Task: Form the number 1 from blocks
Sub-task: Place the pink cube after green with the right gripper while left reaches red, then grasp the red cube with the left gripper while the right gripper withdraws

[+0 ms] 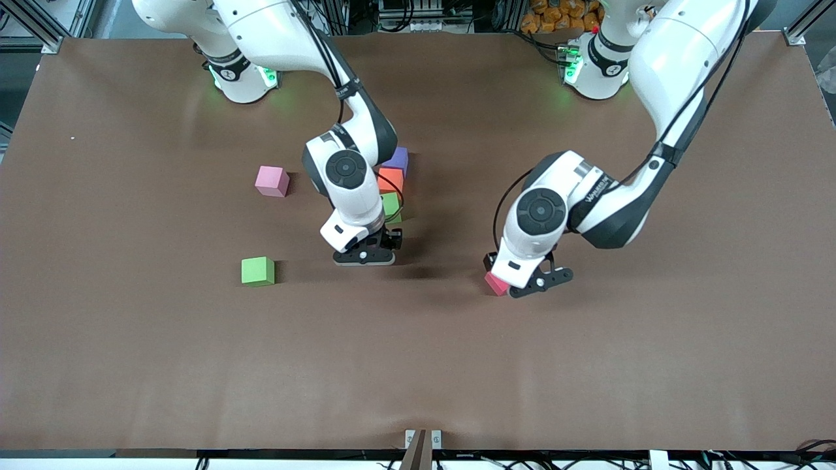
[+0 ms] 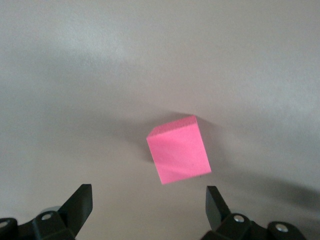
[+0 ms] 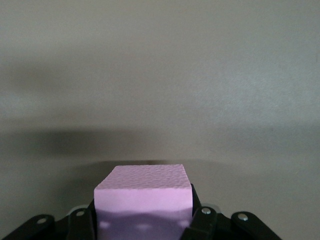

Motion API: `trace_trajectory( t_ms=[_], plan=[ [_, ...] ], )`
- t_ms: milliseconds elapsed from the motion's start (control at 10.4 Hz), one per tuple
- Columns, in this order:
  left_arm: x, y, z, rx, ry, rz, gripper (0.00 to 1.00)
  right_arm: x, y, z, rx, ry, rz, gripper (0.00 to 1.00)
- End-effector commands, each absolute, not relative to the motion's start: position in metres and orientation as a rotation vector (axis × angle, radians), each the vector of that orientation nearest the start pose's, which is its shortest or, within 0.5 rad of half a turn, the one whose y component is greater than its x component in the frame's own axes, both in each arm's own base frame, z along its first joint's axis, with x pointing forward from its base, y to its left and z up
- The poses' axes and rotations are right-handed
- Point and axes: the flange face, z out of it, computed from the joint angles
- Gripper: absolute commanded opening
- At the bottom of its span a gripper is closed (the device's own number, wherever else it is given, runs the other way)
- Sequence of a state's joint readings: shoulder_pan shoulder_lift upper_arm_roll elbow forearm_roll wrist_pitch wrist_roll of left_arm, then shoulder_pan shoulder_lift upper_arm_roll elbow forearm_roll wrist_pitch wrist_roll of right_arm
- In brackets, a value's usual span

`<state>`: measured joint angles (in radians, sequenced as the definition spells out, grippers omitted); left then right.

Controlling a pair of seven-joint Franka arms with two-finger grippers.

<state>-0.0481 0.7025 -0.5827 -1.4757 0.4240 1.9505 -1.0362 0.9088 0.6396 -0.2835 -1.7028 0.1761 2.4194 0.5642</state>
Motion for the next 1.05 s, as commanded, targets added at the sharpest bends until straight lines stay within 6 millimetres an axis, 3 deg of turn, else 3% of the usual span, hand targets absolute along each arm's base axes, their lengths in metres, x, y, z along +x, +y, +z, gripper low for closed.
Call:
trace_trajectory(
  t_ms=[0,383,479,958],
  plan=[
    [0.636,-0.327,0.304,-3.074,-0.587,0.125,1.0,0.54,0.43,0.242,-3.128,0.037,-0.204,0.63],
    [0.631,-0.342,0.262,-2.992,-0.858,0.118,1.0,0.521,0.444,0.224,-3.142,0.106,-0.173,0.63],
    [0.626,-0.348,0.255,-2.969,-0.864,0.11,1.0,0.516,0.443,0.219,-3.15,0.122,-0.159,0.63],
    [0.626,-0.336,0.238,-2.936,-0.907,0.121,1.0,0.493,0.449,0.204,-3.174,0.132,-0.115,0.64]
  ],
)
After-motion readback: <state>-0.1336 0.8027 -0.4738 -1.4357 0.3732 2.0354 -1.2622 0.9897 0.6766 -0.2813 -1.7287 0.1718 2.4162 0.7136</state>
